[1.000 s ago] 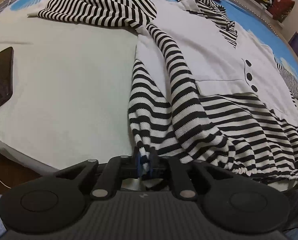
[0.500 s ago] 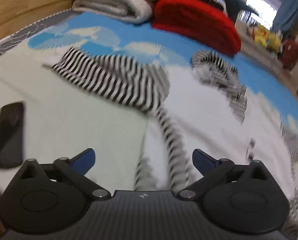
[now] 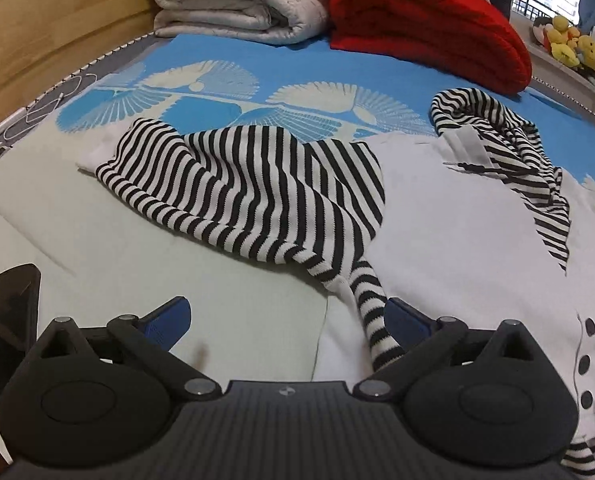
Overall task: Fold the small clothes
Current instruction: 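Move the left tool to the cuff of the sleeve nearest it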
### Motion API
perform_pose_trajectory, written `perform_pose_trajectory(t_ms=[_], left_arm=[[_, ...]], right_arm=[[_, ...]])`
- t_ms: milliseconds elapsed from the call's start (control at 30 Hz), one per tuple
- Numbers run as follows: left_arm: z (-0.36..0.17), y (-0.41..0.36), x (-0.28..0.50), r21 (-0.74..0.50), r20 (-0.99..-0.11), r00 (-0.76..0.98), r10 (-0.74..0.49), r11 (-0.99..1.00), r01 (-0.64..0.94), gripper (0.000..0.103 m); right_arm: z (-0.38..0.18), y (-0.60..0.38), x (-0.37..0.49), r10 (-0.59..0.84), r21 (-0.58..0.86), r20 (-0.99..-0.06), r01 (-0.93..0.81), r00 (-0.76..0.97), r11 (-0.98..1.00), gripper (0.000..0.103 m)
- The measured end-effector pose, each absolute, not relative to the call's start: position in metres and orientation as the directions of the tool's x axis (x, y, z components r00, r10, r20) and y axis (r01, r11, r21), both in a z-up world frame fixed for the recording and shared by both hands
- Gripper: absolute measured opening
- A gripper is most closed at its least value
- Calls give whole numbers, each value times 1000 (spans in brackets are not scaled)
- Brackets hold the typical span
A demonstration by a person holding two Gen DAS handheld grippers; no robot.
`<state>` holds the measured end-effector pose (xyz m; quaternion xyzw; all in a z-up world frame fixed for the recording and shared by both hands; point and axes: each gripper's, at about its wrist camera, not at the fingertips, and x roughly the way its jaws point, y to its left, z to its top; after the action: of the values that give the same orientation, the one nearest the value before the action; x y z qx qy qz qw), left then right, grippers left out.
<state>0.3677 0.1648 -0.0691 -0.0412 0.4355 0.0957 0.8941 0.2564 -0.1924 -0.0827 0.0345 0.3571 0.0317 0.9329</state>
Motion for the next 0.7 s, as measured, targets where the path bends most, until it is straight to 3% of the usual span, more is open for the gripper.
perform_pose_trajectory(t_ms=[533,700], left_arm=[[-73,176,384,-3,-802,583,133,974,-227,103],[-72,241,420,-41,-780,577,243,900,-434,103]], right_arm=[[-100,-202,267,63,118,-702,29,709,993,88],[-100,-205,269,50,116,-703,45,710,992,88]])
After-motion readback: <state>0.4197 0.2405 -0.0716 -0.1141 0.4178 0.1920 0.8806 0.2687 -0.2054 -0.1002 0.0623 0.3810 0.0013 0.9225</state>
